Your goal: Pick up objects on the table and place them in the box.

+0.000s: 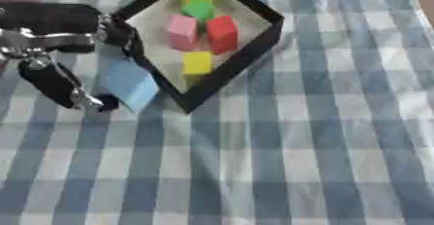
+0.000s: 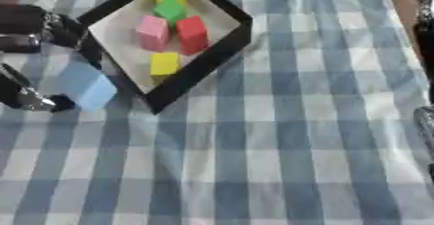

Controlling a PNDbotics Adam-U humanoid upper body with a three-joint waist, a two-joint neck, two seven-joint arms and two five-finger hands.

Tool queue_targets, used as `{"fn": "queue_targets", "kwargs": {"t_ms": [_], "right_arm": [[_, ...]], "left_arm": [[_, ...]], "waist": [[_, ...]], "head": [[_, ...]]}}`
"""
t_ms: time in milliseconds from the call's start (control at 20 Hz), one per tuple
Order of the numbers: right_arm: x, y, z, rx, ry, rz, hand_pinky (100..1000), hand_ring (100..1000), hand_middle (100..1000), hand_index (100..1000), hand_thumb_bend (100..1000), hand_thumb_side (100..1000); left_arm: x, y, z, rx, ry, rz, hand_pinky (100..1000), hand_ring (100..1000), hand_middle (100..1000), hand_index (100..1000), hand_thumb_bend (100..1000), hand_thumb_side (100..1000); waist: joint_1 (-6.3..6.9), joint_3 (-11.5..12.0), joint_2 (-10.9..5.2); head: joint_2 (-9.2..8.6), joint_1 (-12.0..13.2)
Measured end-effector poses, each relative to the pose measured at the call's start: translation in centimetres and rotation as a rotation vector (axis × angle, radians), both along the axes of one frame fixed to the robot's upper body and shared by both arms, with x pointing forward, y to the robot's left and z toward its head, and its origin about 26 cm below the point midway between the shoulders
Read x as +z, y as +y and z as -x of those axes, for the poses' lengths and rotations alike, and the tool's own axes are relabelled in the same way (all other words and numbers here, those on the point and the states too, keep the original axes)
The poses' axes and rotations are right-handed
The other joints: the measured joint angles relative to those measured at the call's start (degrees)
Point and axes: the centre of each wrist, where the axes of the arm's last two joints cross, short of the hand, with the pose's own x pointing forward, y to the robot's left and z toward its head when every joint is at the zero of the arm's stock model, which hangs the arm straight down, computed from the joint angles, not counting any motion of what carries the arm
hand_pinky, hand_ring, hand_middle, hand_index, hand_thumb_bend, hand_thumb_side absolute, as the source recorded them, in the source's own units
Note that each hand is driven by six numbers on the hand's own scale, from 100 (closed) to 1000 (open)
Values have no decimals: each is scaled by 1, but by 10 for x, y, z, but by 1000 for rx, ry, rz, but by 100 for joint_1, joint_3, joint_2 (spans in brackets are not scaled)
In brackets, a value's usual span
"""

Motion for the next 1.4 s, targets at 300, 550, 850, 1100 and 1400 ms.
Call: {"fn": "queue_targets", "kwargs": {"t_ms": [300, 550, 850, 1100, 1400], "right_arm": [[3, 2, 1, 12, -9, 4, 813, 804, 714, 833, 100, 693], [5, 3, 0, 18, -14, 4, 813, 805, 714, 833, 100, 697], [7, 5, -1, 28, -17, 7, 813, 805, 714, 833, 100, 699], [8, 7, -1, 40, -18, 10, 813, 805, 715, 833, 100, 700], [8, 8, -2, 43, -19, 8, 813, 804, 715, 833, 100, 700]], "left_arm": [[4, 14, -63, 209, -1, 68, 793, 699, 702, 747, 402, 100], [-18, 23, -108, 331, 24, 100, 793, 696, 701, 748, 389, 100], [-40, 22, -132, 361, 6, 141, 792, 692, 698, 748, 389, 100], [-49, 18, -139, 360, -17, 145, 794, 698, 706, 755, 424, 100], [-59, 12, -144, 343, -19, 145, 817, 739, 778, 831, 547, 181]], "waist": [[0, -19, 0], [0, -76, 0], [0, -148, 0], [0, -190, 0], [2, -222, 0]], "head": [[1, 36], [0, 85], [-27, 149], [-53, 171], [-54, 173]]}}
